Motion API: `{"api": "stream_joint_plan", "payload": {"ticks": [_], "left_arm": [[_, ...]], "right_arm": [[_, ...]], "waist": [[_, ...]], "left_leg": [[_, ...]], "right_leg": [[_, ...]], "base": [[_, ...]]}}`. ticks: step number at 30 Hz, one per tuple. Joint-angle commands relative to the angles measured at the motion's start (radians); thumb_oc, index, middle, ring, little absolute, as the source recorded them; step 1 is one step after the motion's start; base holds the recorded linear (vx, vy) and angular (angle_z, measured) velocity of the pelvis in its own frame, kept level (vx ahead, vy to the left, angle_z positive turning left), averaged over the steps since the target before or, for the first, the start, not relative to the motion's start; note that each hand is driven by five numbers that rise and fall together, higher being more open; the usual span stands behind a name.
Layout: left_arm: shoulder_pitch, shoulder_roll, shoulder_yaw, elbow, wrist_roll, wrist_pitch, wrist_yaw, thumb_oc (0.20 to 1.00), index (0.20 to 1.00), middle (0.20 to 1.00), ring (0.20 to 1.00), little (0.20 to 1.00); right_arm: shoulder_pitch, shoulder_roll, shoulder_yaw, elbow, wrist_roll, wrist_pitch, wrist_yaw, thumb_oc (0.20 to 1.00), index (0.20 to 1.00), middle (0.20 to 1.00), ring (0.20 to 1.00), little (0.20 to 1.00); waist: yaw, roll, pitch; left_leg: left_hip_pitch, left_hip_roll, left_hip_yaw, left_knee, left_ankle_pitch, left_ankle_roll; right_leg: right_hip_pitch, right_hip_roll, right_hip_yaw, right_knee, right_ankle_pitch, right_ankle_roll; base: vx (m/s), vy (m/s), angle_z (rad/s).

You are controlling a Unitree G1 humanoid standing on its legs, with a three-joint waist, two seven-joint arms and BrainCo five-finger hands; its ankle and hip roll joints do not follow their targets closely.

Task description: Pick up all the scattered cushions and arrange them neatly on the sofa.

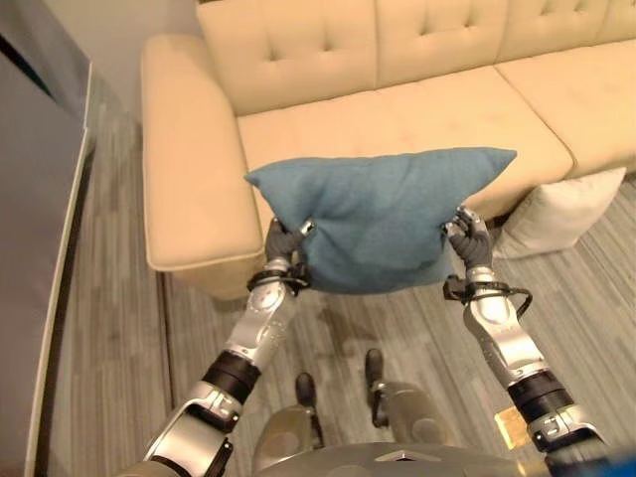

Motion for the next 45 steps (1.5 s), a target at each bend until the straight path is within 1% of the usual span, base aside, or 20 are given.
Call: {"api": "stream_joint_plan", "payload": {"ticks": [1, 2, 5, 6, 12, 14, 16, 19, 23, 24, 27, 28, 30, 31, 38, 39, 40, 41, 42, 45], "left_arm": [[-0.043, -0.044, -0.089, -0.164, 0.051, -0.051, -0.094, 0.200, 0.200, 0.200, 0.200, 0.200], [-0.035, -0.037, -0.080, -0.169, 0.065, -0.047, -0.093, 0.200, 0.200, 0.200, 0.200, 0.200], [-0.024, -0.027, -0.067, -0.168, 0.066, -0.044, -0.104, 0.200, 0.200, 0.200, 0.200, 0.200], [-0.024, -0.027, -0.056, -0.167, 0.067, -0.040, -0.109, 0.200, 0.200, 0.200, 0.200, 0.200], [-0.006, -0.041, -0.049, -0.165, 0.050, -0.042, -0.124, 0.200, 0.200, 0.200, 0.200, 0.200], [-0.006, -0.055, -0.051, -0.160, 0.033, -0.045, -0.132, 0.200, 0.200, 0.200, 0.200, 0.200], [-0.021, -0.062, -0.067, -0.157, 0.018, -0.046, -0.141, 0.200, 0.200, 0.200, 0.200, 0.200], [-0.027, -0.067, -0.078, -0.157, 0.016, -0.043, -0.131, 0.200, 0.200, 0.200, 0.200, 0.200], [-0.030, -0.074, -0.084, -0.143, 0.022, -0.037, -0.128, 0.200, 0.200, 0.200, 0.200, 0.200], [-0.037, -0.080, -0.092, -0.139, 0.035, -0.033, -0.129, 0.200, 0.200, 0.200, 0.200, 0.200], [-0.037, -0.080, -0.092, -0.139, 0.035, -0.033, -0.129, 0.200, 0.200, 0.200, 0.200, 0.200], [-0.041, -0.082, -0.094, -0.139, 0.038, -0.033, -0.127, 0.200, 0.200, 0.200, 0.200, 0.200], [-0.043, -0.084, -0.092, -0.143, 0.037, -0.031, -0.127, 0.200, 0.200, 0.200, 0.200, 0.200], [-0.031, -0.068, -0.079, -0.157, 0.038, -0.036, -0.126, 0.200, 0.200, 0.200, 0.200, 0.200], [-0.031, -0.068, -0.079, -0.157, 0.038, -0.036, -0.126, 0.200, 0.200, 0.200, 0.200, 0.200], [-0.015, -0.061, -0.072, -0.166, 0.035, -0.032, -0.129, 0.200, 0.200, 0.200, 0.200, 0.200], [-0.010, -0.043, -0.068, -0.188, 0.043, -0.028, -0.120, 0.200, 0.200, 0.200, 0.200, 0.200], [-0.012, -0.038, -0.069, -0.191, 0.046, -0.027, -0.116, 0.200, 0.200, 0.200, 0.200, 0.200], [-0.027, -0.032, -0.073, -0.183, 0.060, -0.028, -0.107, 0.200, 0.200, 0.200, 0.200, 0.200], [-0.024, -0.035, -0.070, -0.181, 0.058, -0.028, -0.113, 0.200, 0.200, 0.200, 0.200, 0.200]], "right_arm": [[-0.067, 0.044, 0.023, -0.100, -0.072, -0.072, 0.050, 0.200, 0.200, 0.200, 0.200, 0.200], [-0.055, 0.047, 0.017, -0.097, -0.069, -0.069, 0.054, 0.200, 0.200, 0.200, 0.200, 0.200], [-0.052, 0.043, 0.016, -0.092, -0.058, -0.068, 0.064, 0.200, 0.200, 0.200, 0.200, 0.200], [-0.057, 0.046, 0.019, -0.078, -0.054, -0.071, 0.065, 0.200, 0.200, 0.200, 0.200, 0.200], [-0.035, 0.018, 0.008, -0.105, -0.069, -0.062, 0.072, 0.200, 0.200, 0.200, 0.200, 0.200], [-0.037, 0.009, 0.000, -0.112, -0.065, -0.065, 0.070, 0.200, 0.200, 0.200, 0.200, 0.200], [-0.036, -0.007, -0.011, -0.121, -0.053, -0.074, 0.058, 0.200, 0.200, 0.200, 0.200, 0.200], [-0.034, -0.009, -0.007, -0.125, -0.044, -0.072, 0.053, 0.200, 0.200, 0.200, 0.200, 0.200], [-0.028, -0.004, -0.005, -0.113, -0.034, -0.071, 0.056, 0.200, 0.200, 0.200, 0.200, 0.200], [-0.031, -0.002, -0.006, -0.105, -0.033, -0.075, 0.050, 0.200, 0.200, 0.200, 0.200, 0.200], [-0.031, -0.002, -0.006, -0.105, -0.033, -0.075, 0.050, 0.200, 0.200, 0.200, 0.200, 0.200], [-0.033, -0.001, -0.003, -0.099, -0.034, -0.076, 0.048, 0.200, 0.200, 0.200, 0.200, 0.200], [-0.035, -0.001, -0.005, -0.101, -0.035, -0.077, 0.045, 0.200, 0.200, 0.200, 0.200, 0.200], [-0.043, 0.017, 0.006, -0.088, -0.036, -0.071, 0.048, 0.200, 0.200, 0.200, 0.200, 0.200], [-0.043, 0.017, 0.006, -0.088, -0.036, -0.071, 0.048, 0.200, 0.200, 0.200, 0.200, 0.200], [-0.039, 0.030, 0.000, -0.086, -0.036, -0.066, 0.052, 0.200, 0.200, 0.200, 0.200, 0.200], [-0.049, 0.036, -0.003, -0.092, -0.053, -0.056, 0.053, 0.200, 0.200, 0.200, 0.200, 0.200], [-0.058, 0.040, -0.001, -0.096, -0.051, -0.056, 0.054, 0.200, 0.200, 0.200, 0.200, 0.200], [-0.072, 0.044, 0.005, -0.095, -0.051, -0.055, 0.054, 0.200, 0.200, 0.200, 0.200, 0.200], [-0.073, 0.042, 0.002, -0.094, -0.046, -0.056, 0.056, 0.200, 0.200, 0.200, 0.200, 0.200]], "waist": [[0.035, 0.032, -0.061], [0.044, 0.037, -0.077], [0.044, 0.038, -0.096], [0.043, 0.025, -0.105], [0.033, 0.011, -0.124], [0.028, 0.010, -0.131], [0.020, -0.006, -0.112], [0.022, -0.017, -0.103], [0.037, -0.024, -0.101], [0.042, -0.021, -0.105], [0.042, -0.021, -0.104], [0.045, -0.014, -0.106], [0.043, -0.015, -0.106], [0.064, -0.014, -0.121], [0.064, -0.014, -0.121], [0.067, -0.013, -0.134], [0.083, -0.008, -0.134], [0.081, -0.006, -0.129], [0.061, 0.009, -0.120], [0.050, 0.005, -0.119]], "left_leg": [[-0.018, -0.030, -0.030, 0.027, 0.033, -0.024], [0.011, -0.033, -0.018, 0.006, 0.021, -0.031], [0.042, -0.032, -0.016, -0.023, 0.012, -0.047], [0.068, -0.043, -0.010, -0.024, -0.007, -0.061], [0.090, -0.033, -0.021, 0.030, -0.025, -0.090], [0.064, -0.008, -0.032, 0.134, -0.002, -0.121], [-0.023, 0.053, -0.031, 0.370, 0.061, -0.178], [-0.063, 0.061, -0.029, 0.399, 0.076, -0.173], [-0.123, 0.052, -0.001, 0.254, 0.029, -0.134], [-0.155, 0.063, 0.041, 0.156, 0.085, -0.134], [-0.153, 0.063, 0.042, 0.155, 0.085, -0.134], [-0.187, 0.084, 0.071, 0.111, 0.144, -0.144], [-0.188, 0.113, 0.129, 0.059, 0.178, -0.167], [-0.155, 0.092, 0.131, 0.049, 0.172, -0.135], [-0.154, 0.092, 0.131, 0.049, 0.172, -0.135], [-0.124, 0.079, 0.154, 0.036, 0.146, -0.118], [-0.068, 0.036, 0.153, 0.029, 0.091, -0.059], [-0.053, 0.024, 0.147, 0.024, 0.078, -0.042], [0.009, 0.005, 0.097, -0.025, 0.052, -0.038], [0.018, -0.001, 0.075, -0.038, 0.052, -0.049]], "right_leg": [[0.054, -0.068, -0.084, 0.232, -0.007, 0.034], [0.053, -0.110, -0.161, 0.176, -0.024, 0.018], [0.058, -0.119, -0.215, 0.040, -0.042, 0.000], [0.047, -0.126, -0.256, -0.121, -0.014, -0.001], [0.121, -0.088, -0.215, -0.201, 0.003, -0.009], [0.156, -0.072, -0.238, -0.215, -0.018, -0.033], [0.208, -0.050, -0.247, -0.222, -0.057, -0.081], [0.228, -0.046, -0.252, -0.231, -0.076, -0.093], [0.267, -0.041, -0.240, -0.250, -0.087, -0.076], [0.287, -0.026, -0.237, -0.259, -0.096, -0.070], [0.288, -0.026, -0.237, -0.259, -0.096, -0.070], [0.303, -0.013, -0.234, -0.267, -0.104, -0.069], [0.331, -0.001, -0.227, -0.264, -0.131, -0.065], [0.364, -0.007, -0.227, -0.254, -0.149, -0.062], [0.365, -0.007, -0.227, -0.254, -0.149, -0.062], [0.374, -0.028, -0.234, -0.226, -0.159, -0.047], [0.309, -0.112, -0.231, -0.004, -0.097, 0.008], [0.283, -0.128, -0.217, 0.057, -0.083, 0.016], [0.161, -0.112, -0.150, 0.040, -0.093, -0.006], [0.143, -0.102, -0.112, -0.090, -0.060, -0.009]], "base": [[0.19, 0.110, -0.59], [0.22, 0.043, -0.55], [0.21, -0.036, -0.24], [0.33, -0.146, -0.42], [0.22, -0.111, 0.11], [0.16, -0.200, 0.00], [0.16, -0.264, 0.05], [0.10, -0.093, 0.16], [0.18, -0.023, 0.02], [0.13, 0.019, -0.17], [0.07, 0.009, -0.11], [0.20, 0.013, -0.25], [0.37, 0.099, -0.03], [0.34, 0.162, 0.17], [0.06, 0.037, 0.09], [0.39, 0.382, 0.12], [0.45, 0.449, 0.13], [0.52, 0.417, -0.21], [0.35, 0.128, -0.37], [0.18, -0.029, 0.22]]}}
